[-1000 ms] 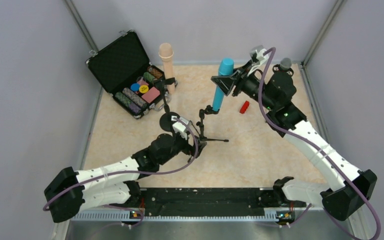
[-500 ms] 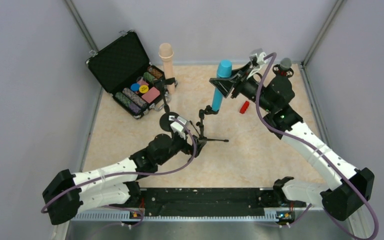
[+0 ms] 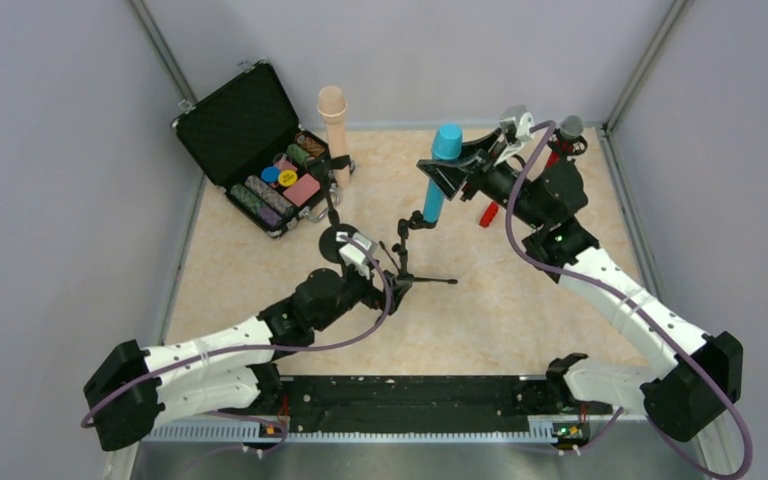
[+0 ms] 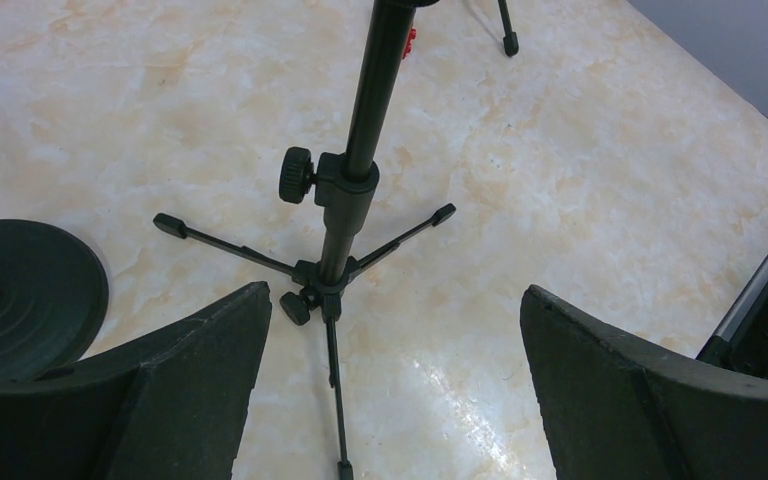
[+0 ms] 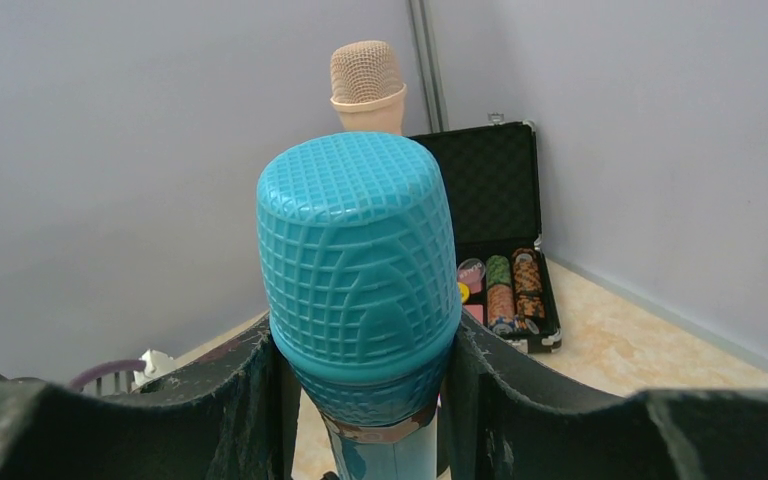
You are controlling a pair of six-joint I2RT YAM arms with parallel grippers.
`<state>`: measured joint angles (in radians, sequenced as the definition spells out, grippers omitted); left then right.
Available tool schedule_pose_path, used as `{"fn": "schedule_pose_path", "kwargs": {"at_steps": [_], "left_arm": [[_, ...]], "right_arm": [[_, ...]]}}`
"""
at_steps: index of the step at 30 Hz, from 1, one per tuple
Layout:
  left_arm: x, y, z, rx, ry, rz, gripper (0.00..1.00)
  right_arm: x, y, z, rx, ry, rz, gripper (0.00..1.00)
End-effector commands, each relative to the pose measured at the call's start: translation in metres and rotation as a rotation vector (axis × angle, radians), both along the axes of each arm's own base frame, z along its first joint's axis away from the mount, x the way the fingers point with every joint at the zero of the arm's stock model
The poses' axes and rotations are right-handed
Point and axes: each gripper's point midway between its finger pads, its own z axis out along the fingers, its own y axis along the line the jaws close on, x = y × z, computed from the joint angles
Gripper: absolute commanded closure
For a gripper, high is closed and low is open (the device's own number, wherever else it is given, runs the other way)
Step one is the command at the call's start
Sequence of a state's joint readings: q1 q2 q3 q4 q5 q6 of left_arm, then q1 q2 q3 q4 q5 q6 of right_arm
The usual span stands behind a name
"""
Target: Attach the microphones to the stand
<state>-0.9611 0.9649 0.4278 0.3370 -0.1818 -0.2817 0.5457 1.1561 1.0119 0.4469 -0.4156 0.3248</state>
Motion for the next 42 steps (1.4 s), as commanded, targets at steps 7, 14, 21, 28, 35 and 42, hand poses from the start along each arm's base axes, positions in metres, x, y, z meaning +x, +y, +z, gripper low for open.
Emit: {"fn": "schedule_pose_path", "kwargs": {"at_steps": [7, 14, 21, 28, 35, 42], "left_arm": [[0.004, 0.003, 0.019, -0.063, -0.049, 0.024, 0.01], [0.004, 0.004, 0.020, -0.068, -0.054, 0.027, 0.01], [0.005, 0.003, 0.022, -0.064, -0.062, 0.028, 0.01], [0.006, 0.003, 0.020, -0.067, -0.056, 0.034, 0.01], [0.010, 0.007, 0.016, -0.074, -0.031, 0.081, 0.01], [0.011, 0.010, 0.013, -0.084, -0.006, 0.102, 0.01]], "right_arm": [[-0.003, 0.017, -0.097, -0.189, 0.172, 0.062, 1.00], [-0.006, 0.020, -0.115, -0.231, 0.167, 0.055, 1.00], [-0.009, 0.022, -0.133, -0.270, 0.150, 0.053, 1.00], [-0.012, 0.023, -0.153, -0.295, 0.148, 0.067, 1.00], [-0.014, 0.026, -0.176, -0.331, 0.179, 0.079, 1.00], [-0.016, 0.026, -0.181, -0.335, 0.194, 0.079, 1.00]]}}
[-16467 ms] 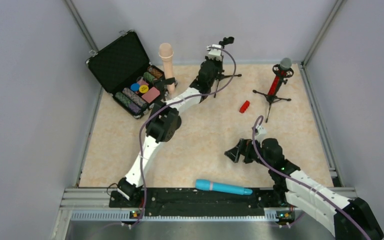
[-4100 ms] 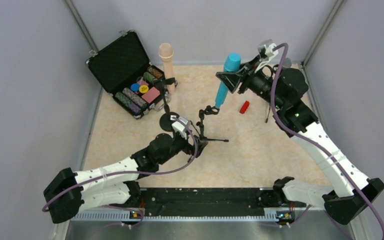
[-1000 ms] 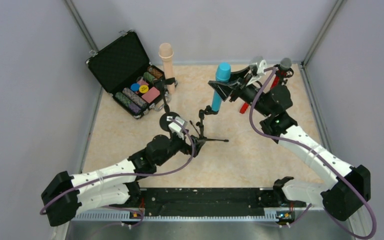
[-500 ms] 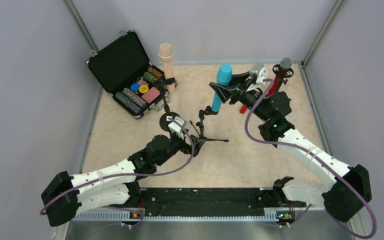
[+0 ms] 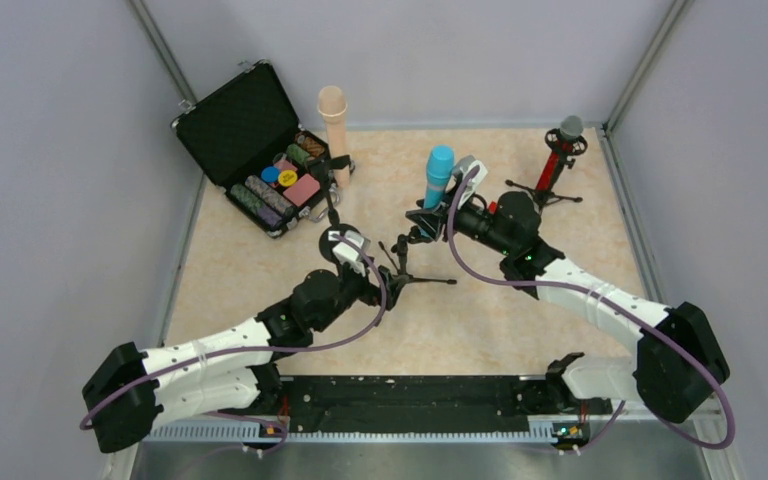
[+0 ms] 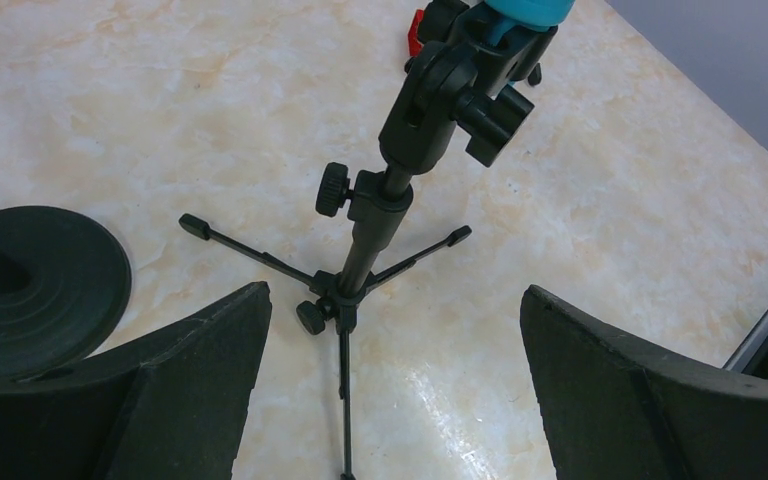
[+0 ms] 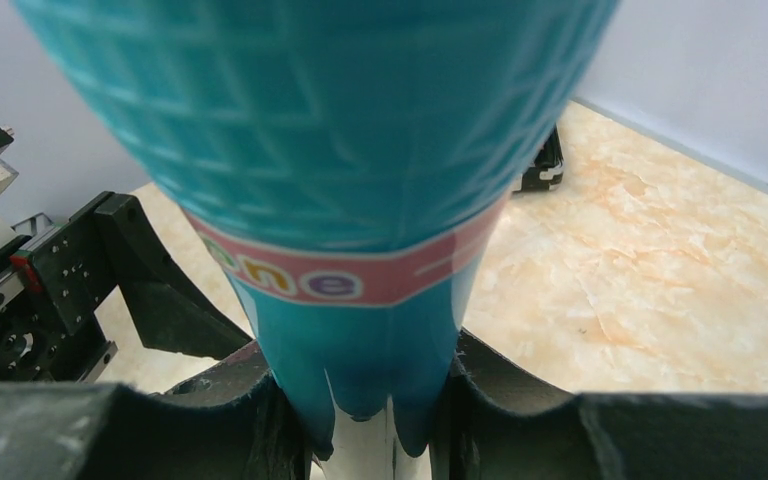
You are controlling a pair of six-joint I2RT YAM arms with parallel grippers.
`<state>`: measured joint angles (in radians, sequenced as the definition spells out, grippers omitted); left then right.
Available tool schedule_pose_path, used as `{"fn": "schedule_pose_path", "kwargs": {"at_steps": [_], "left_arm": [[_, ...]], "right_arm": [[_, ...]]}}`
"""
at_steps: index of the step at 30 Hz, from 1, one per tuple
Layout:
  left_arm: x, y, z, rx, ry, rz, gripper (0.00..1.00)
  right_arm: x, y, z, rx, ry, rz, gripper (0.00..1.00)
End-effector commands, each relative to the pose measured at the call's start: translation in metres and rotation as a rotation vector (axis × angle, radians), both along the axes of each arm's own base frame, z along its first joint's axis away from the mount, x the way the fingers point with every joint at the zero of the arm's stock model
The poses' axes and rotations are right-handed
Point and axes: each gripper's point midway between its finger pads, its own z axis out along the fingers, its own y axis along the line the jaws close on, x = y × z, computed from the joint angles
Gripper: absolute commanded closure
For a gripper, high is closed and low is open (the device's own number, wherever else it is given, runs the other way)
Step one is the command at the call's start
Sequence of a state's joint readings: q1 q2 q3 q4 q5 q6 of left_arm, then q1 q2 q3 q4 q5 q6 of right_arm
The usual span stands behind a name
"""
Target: Attach the microphones to the stand
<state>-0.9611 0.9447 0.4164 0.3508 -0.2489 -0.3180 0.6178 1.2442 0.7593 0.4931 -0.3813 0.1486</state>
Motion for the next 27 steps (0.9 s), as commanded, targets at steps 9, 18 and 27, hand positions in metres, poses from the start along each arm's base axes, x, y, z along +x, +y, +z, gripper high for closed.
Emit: {"fn": "schedule_pose_path", "kwargs": {"at_steps": [9, 18, 27], "left_arm": [[0.001, 0.000, 0.009, -0.050, -0.035, 0.003, 0.01], [-0.011, -0.003, 0.009, -0.124, -0.109, -0.073, 0.01], [-0.008, -0.006, 0.014, -0.045, -0.090, -0.083, 0.01]], "right_arm": [[-0.022, 0.001, -0.011, -0.038, 0.067, 0.052, 1.00], [-0.032, -0.003, 0.010, 0.003, 0.056, 0.061, 0.56], [-0.033, -0.022, 0.027, 0.096, 0.069, -0.043, 0.36]]}}
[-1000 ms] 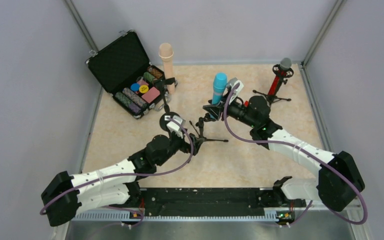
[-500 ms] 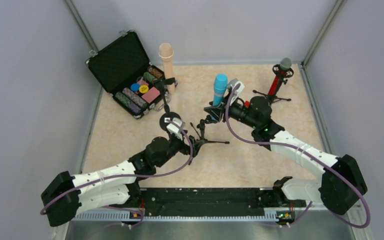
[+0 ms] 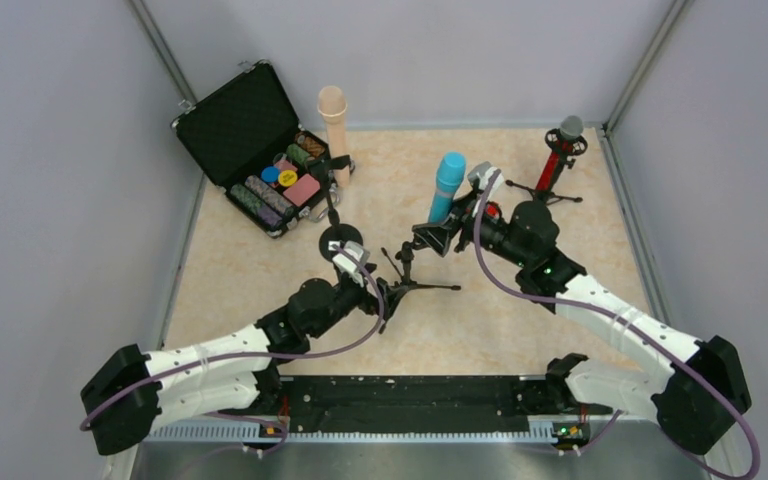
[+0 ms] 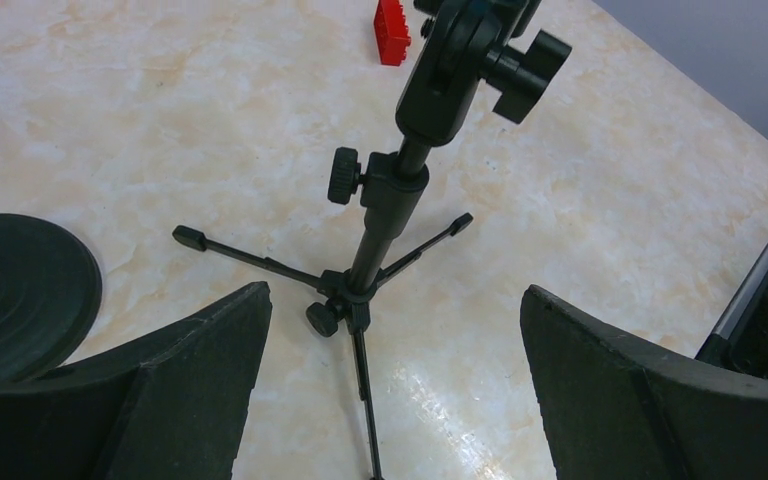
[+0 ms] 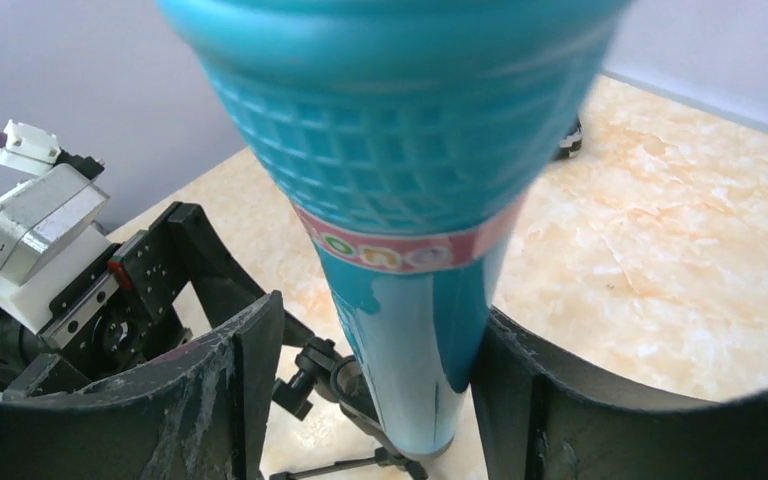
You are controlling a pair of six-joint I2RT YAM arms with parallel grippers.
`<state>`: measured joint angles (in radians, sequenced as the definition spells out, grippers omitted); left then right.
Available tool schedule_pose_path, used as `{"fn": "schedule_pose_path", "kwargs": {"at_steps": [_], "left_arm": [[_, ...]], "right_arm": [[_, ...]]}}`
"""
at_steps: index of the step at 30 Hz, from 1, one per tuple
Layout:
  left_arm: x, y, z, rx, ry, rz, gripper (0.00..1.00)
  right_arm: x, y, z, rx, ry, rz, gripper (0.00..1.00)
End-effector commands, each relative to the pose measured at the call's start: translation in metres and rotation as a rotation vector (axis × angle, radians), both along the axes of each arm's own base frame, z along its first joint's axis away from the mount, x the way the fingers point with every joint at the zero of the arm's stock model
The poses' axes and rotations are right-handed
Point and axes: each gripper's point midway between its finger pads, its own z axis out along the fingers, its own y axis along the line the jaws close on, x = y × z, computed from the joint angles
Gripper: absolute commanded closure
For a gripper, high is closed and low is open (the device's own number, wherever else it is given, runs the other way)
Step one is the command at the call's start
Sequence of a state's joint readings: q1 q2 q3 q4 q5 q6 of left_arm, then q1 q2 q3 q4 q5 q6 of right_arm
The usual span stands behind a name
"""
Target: Attach the microphones to the stand
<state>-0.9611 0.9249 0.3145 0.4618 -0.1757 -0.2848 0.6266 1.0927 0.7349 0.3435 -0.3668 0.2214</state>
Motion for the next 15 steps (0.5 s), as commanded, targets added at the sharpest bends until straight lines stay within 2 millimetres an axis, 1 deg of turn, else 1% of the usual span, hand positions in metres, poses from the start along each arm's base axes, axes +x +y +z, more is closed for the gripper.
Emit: {"fn": "schedule_pose_path", "kwargs": {"at_steps": [1, 5, 6, 7, 8, 10, 11, 12, 15], "left_arm": [[0.006, -0.005, 0.032, -0.042, -0.067, -0.001, 0.01], [0.009, -0.006, 0.044, -0.046, -0.122, -0.004, 0.01], [0.009, -0.005, 0.049, -0.044, -0.138, -0.003, 0.01], [0.011, -0.005, 0.052, -0.040, -0.154, 0.001, 0.01], [0.012, -0.004, 0.056, -0.034, -0.170, 0.003, 0.01], [0.015, -0.005, 0.061, -0.013, -0.200, 0.002, 0.01], [0.016, -0.006, 0.064, -0.002, -0.213, 0.001, 0.01], [0.017, -0.006, 0.067, 0.011, -0.224, 0.000, 0.01], [0.020, -0.008, 0.073, 0.049, -0.248, -0.008, 0.01]], "right_arm": [[-0.004, -0.006, 0.016, 0.071, -0.010, -0.040, 0.38], [-0.004, -0.005, 0.010, 0.058, 0.011, -0.042, 0.40], [-0.003, -0.006, 0.007, 0.055, 0.017, -0.050, 0.41], [-0.001, -0.007, 0.005, 0.054, 0.024, -0.060, 0.45], [0.000, -0.007, 0.003, 0.050, 0.030, -0.065, 0.55], [0.003, -0.007, -0.002, 0.038, 0.049, -0.079, 0.82], [0.005, -0.007, -0.004, 0.030, 0.060, -0.085, 0.93], [0.007, -0.006, -0.007, 0.021, 0.070, -0.089, 1.00], [0.009, -0.005, -0.015, -0.007, 0.085, -0.088, 1.00]]}}
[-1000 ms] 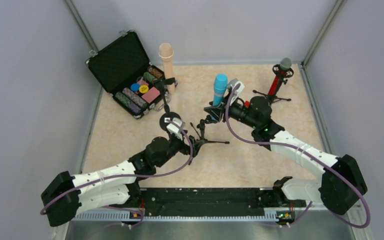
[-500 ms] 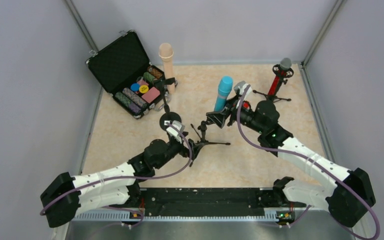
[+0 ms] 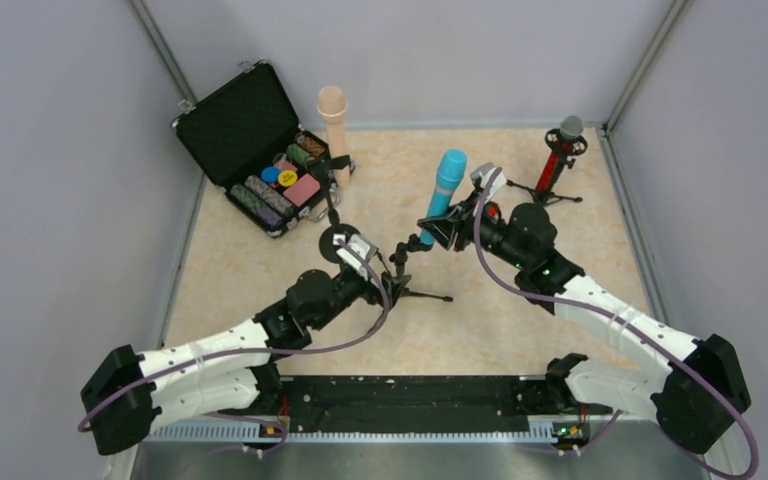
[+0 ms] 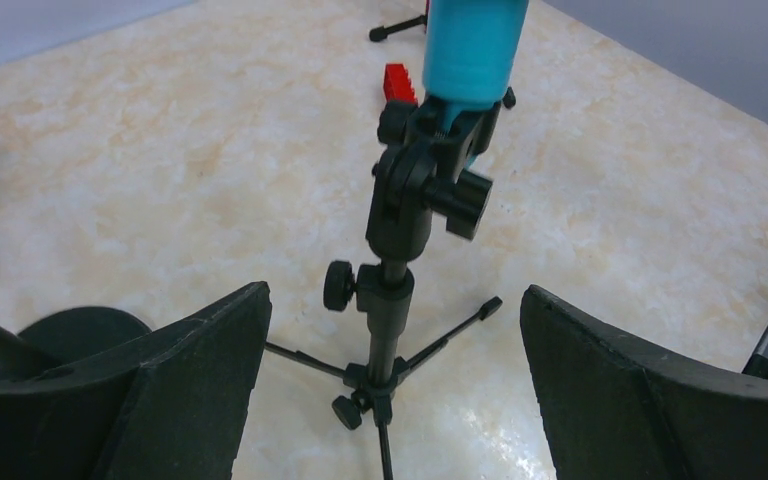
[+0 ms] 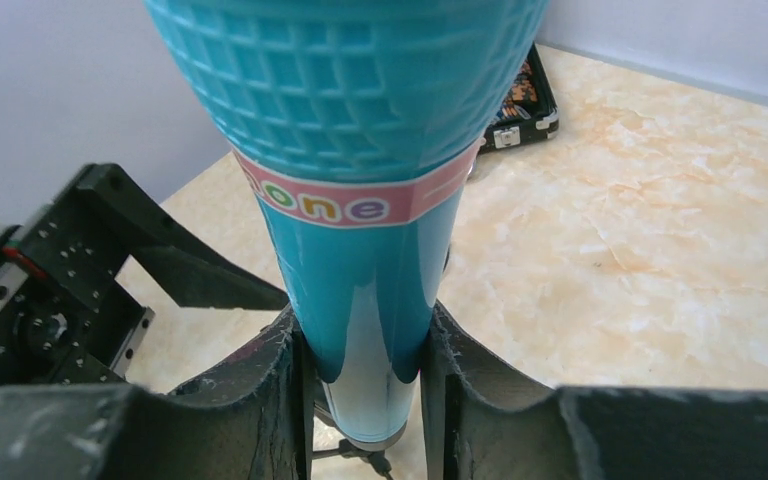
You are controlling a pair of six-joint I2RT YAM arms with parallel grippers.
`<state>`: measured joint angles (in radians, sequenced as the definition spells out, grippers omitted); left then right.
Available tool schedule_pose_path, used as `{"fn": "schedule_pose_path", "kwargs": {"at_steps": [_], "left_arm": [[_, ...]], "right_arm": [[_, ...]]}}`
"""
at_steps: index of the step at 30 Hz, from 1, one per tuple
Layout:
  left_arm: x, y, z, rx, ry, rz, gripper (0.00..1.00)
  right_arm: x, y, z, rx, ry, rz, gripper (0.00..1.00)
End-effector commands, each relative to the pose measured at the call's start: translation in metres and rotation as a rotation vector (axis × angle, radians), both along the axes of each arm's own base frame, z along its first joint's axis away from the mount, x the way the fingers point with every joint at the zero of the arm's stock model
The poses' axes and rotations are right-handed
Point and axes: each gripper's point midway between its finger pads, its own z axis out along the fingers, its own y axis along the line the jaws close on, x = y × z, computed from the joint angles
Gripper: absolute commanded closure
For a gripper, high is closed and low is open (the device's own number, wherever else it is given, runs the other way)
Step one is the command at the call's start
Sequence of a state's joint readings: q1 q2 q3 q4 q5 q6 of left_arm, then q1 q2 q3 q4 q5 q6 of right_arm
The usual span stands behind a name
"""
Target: Attach the microphones to the stand
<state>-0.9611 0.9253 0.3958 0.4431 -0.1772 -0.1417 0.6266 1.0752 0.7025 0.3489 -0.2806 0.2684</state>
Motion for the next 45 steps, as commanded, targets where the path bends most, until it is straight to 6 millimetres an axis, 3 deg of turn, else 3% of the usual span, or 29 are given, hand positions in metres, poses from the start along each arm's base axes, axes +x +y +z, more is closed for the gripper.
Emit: {"fn": "schedule_pose_path", "kwargs": {"at_steps": [1, 6, 15, 21, 24, 29, 33, 37, 39, 40, 45], "left_arm": [[0.011, -0.004, 0.043, 0.016, -0.130, 0.003, 0.01], [0.017, -0.007, 0.057, 0.053, -0.167, 0.001, 0.01], [0.023, -0.025, 0.064, 0.096, -0.127, -0.090, 0.02], [0.037, -0.026, 0.050, 0.103, -0.091, -0.124, 0.12], [0.045, -0.026, 0.045, 0.093, -0.073, -0.148, 0.29], [0.045, -0.031, 0.043, 0.084, -0.093, -0.186, 0.32], [0.042, -0.031, 0.040, 0.109, -0.100, -0.205, 0.52], [0.040, -0.026, 0.039, 0.098, -0.107, -0.192, 0.71], [0.042, -0.020, 0.042, 0.072, -0.112, -0.148, 0.95], [0.045, -0.016, 0.045, 0.054, -0.121, -0.117, 1.00], [0.047, -0.005, 0.061, -0.024, -0.150, -0.049, 1.00]], "right_arm": [[0.003, 0.005, -0.011, -0.037, 0.047, 0.000, 1.00], [0.004, 0.003, -0.030, -0.084, 0.059, -0.005, 1.00], [0.004, 0.000, -0.057, -0.179, 0.068, -0.017, 1.00], [0.004, -0.002, -0.052, -0.192, 0.051, -0.030, 1.00], [0.004, -0.003, -0.047, -0.175, 0.046, -0.038, 1.00], [0.004, -0.001, -0.040, -0.161, 0.042, -0.034, 0.99], [0.003, -0.003, -0.033, -0.154, 0.029, -0.036, 0.77], [-0.003, -0.008, -0.024, -0.137, 0.011, -0.040, 0.46], [-0.006, -0.013, -0.018, -0.122, -0.006, -0.057, 0.32], [-0.008, -0.017, -0.021, -0.120, -0.006, -0.066, 0.27], [-0.019, -0.030, -0.037, -0.125, -0.003, -0.088, 0.20]]}}
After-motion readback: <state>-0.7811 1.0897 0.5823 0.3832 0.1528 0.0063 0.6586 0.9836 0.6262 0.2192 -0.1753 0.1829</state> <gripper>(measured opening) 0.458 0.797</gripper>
